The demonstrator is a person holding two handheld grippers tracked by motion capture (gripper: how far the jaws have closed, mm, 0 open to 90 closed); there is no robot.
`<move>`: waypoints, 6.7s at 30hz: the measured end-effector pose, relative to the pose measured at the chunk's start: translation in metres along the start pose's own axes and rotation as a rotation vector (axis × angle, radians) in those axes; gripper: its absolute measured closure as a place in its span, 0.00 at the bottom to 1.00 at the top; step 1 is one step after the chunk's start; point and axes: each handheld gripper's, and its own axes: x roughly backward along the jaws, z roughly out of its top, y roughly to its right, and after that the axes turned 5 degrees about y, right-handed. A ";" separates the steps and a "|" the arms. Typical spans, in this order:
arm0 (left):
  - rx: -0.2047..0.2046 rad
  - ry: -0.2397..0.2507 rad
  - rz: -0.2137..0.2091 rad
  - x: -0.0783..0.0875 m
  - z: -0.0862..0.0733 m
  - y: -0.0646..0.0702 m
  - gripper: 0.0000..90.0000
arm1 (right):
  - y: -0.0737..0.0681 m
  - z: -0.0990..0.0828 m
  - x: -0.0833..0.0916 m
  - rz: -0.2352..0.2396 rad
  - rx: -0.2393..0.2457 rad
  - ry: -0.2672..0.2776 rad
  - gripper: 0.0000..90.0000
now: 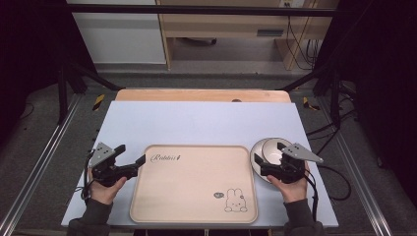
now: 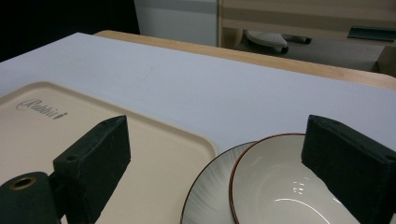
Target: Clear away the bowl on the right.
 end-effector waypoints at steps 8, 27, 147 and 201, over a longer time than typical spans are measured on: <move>0.007 0.003 0.010 0.001 -0.001 -0.003 0.15 | 0.000 0.001 0.001 -0.007 -0.006 0.002 0.10; 0.021 -0.009 0.037 0.001 -0.004 -0.010 0.15 | 0.011 0.009 0.006 -0.057 -0.013 -0.005 0.11; -0.037 -0.070 0.046 -0.008 -0.011 -0.003 0.18 | 0.102 -0.018 -0.026 -0.260 -0.351 -0.500 0.91; -0.038 -0.072 0.054 -0.007 -0.009 -0.003 0.19 | 0.092 0.000 -0.009 -0.269 -0.336 -0.413 0.92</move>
